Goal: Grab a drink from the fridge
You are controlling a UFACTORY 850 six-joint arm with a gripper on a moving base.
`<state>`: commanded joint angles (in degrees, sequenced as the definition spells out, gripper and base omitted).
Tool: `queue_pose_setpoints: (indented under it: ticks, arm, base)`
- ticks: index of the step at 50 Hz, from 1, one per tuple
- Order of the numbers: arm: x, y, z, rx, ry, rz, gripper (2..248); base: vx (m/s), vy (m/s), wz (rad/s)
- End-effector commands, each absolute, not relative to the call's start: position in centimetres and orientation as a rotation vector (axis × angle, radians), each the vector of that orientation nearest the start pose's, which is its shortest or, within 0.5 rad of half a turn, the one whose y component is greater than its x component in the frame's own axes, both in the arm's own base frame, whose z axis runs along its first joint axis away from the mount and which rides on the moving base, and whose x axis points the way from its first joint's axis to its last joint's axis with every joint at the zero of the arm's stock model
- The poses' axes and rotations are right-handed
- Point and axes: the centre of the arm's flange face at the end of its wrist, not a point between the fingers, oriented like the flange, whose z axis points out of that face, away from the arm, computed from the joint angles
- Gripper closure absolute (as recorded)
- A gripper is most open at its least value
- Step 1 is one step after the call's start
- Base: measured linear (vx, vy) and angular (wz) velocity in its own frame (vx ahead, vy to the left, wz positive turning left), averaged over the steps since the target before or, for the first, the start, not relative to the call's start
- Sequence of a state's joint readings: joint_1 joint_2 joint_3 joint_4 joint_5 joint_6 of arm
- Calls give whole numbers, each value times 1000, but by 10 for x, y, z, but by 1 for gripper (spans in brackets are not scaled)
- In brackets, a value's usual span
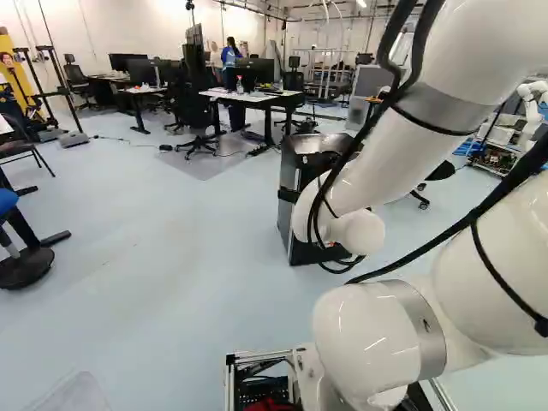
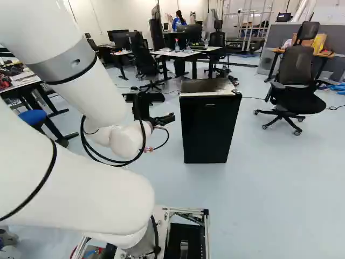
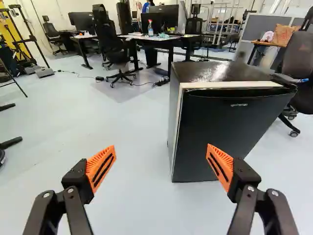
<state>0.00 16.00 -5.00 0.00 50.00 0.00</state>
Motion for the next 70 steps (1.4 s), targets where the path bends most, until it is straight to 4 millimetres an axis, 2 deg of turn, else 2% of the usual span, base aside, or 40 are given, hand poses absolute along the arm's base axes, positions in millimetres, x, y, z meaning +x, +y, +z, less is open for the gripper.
queue_pose_setpoints:
  ticks: [42,70]
  arm:
    - [270,0,366,-2558,0,-1824,3]
    - [270,0,366,-2558,0,-1824,3]
  base:
    - [69,-47,-4]
    - [51,-2,-5]
